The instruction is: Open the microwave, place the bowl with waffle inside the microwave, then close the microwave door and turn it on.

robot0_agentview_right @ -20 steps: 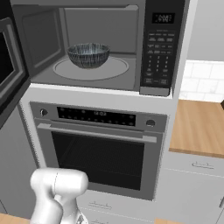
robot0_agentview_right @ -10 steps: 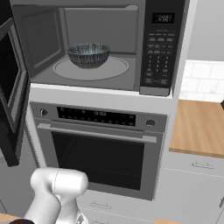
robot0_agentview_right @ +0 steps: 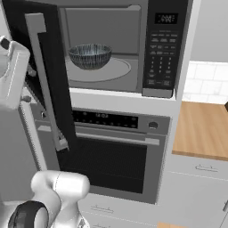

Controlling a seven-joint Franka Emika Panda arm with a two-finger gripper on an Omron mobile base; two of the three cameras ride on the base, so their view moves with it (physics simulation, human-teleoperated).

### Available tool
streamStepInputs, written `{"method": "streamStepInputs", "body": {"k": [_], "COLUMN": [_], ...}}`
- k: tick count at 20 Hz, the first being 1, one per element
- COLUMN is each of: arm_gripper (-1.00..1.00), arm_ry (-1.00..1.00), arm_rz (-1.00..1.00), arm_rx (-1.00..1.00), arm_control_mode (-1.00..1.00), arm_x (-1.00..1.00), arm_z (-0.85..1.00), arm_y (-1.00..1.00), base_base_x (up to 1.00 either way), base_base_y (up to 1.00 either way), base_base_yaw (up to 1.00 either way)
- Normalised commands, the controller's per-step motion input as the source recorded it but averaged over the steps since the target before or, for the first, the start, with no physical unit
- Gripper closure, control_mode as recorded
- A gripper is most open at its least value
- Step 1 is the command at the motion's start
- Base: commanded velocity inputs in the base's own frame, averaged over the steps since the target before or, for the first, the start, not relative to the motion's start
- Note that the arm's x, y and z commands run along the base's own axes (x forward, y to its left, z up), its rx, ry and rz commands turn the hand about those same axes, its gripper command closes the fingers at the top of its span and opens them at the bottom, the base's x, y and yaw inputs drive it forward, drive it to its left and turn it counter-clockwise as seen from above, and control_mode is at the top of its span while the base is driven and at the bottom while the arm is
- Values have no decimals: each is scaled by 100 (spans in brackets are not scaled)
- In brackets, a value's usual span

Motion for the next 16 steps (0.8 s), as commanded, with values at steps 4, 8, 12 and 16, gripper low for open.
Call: {"method": "streamStepInputs", "body": {"k": [4, 8, 12, 16], "arm_gripper": [-100, -100, -100, -100], "arm_ry": [9, 0, 5, 5], "arm_rz": [36, 34, 30, 24], "arm_rx": [19, 21, 15, 10], "arm_control_mode": [-100, -100, -100, -100], "arm_x": [63, 76, 100, 100], "arm_z": [-11, -23, -35, -36], "arm_y": [-86, -88, -60, -34], "base_base_x": [0, 0, 0, 0], "base_base_y": [0, 0, 0, 0], "base_base_yaw": [0, 0, 0, 0]}}
